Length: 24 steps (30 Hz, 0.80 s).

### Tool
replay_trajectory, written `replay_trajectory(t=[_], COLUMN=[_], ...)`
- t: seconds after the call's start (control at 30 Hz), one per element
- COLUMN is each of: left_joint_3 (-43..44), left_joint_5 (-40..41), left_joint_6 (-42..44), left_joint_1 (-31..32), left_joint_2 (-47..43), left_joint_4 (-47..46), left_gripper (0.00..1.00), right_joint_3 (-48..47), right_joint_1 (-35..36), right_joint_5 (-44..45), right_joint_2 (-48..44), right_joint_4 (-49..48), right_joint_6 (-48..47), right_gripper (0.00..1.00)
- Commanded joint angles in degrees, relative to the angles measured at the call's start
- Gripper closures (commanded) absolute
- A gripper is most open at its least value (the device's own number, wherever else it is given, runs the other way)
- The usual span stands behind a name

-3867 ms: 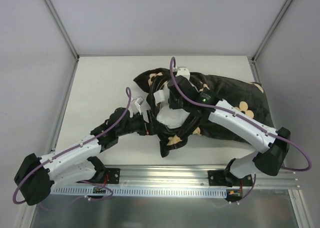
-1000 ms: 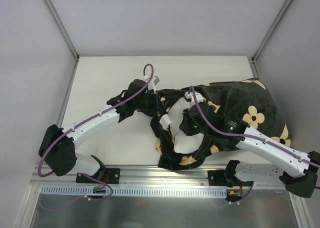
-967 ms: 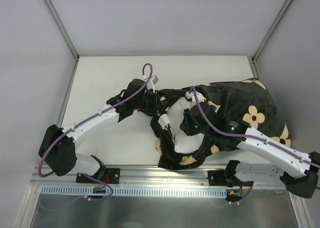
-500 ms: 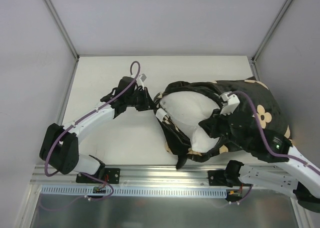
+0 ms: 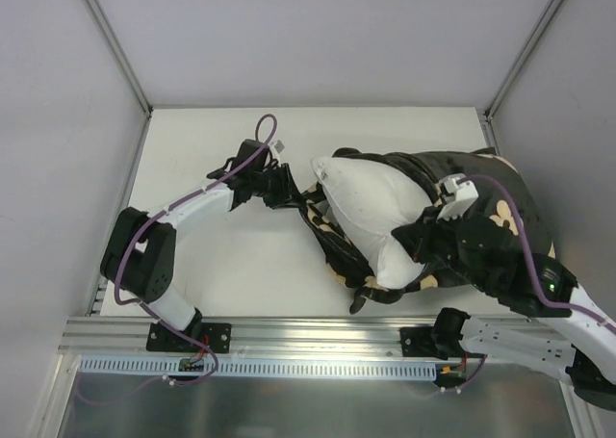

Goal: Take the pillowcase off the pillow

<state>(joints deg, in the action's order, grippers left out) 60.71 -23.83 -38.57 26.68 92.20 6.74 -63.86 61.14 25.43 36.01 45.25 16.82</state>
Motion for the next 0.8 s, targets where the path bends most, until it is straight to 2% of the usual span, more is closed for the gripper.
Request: replay_trajectory(t=[0.0,0.03,0.1,0.13,0.2,0.27,0.4,0.57,0.77], left_joint_3=[0.56,0.03,-0.50,-0.33,0.89,1.17,-1.28,-6.03,-12.36], left_joint_5=[2.48,2.56,3.44,4.23,7.20,8.10,-0.05,-2.35,-3.84], left_joint_6=[1.83,2.00,2.18,2.53,3.49,3.59,-1.58,-4.67,-3.01], left_joint_1=[-4.43,-5.40,-8.82,-9.97,-11.90,-12.00,-10.08,-5.06,-3.21], left_joint_2=[-5.79,-7.72,-13.52,-15.37,-21.95,-25.29,-31.72,-38.31,-42.71], left_joint_4=[1.17,2.12,3.97,5.46,12.21,13.63,13.65,12.86,11.98], left_gripper=[0.66,0.35,0.06,0.01,0.01,0.01,0.03,0.01,0.01], right_joint_3=[-2.24,-2.24,-2.76,-3.03,-4.51,-6.36,-9.34,-14.88,-26.83], right_joint_1=[0.11,0.03,-0.06,-0.06,-0.50,-0.76,-0.85,-0.94,-0.85], right_joint_5=[2.17,2.25,2.34,2.34,-0.19,-2.82,-8.11,-14.69,-17.96], right_joint_2=[1.95,2.48,3.71,4.33,7.13,11.33,20.46,33.58,48.44], right_joint_4=[-7.46,-8.85,-10.27,-12.01,-14.65,-16.77,-23.26,-28.99,-27.86], right_joint_6=[-0.47,-0.99,-1.70,-2.05,-3.72,-4.25,-4.16,-1.79,-0.03], right_gripper=[0.99,0.99,0.99,0.99,0.99,0.99,0.99,0.99,0.99])
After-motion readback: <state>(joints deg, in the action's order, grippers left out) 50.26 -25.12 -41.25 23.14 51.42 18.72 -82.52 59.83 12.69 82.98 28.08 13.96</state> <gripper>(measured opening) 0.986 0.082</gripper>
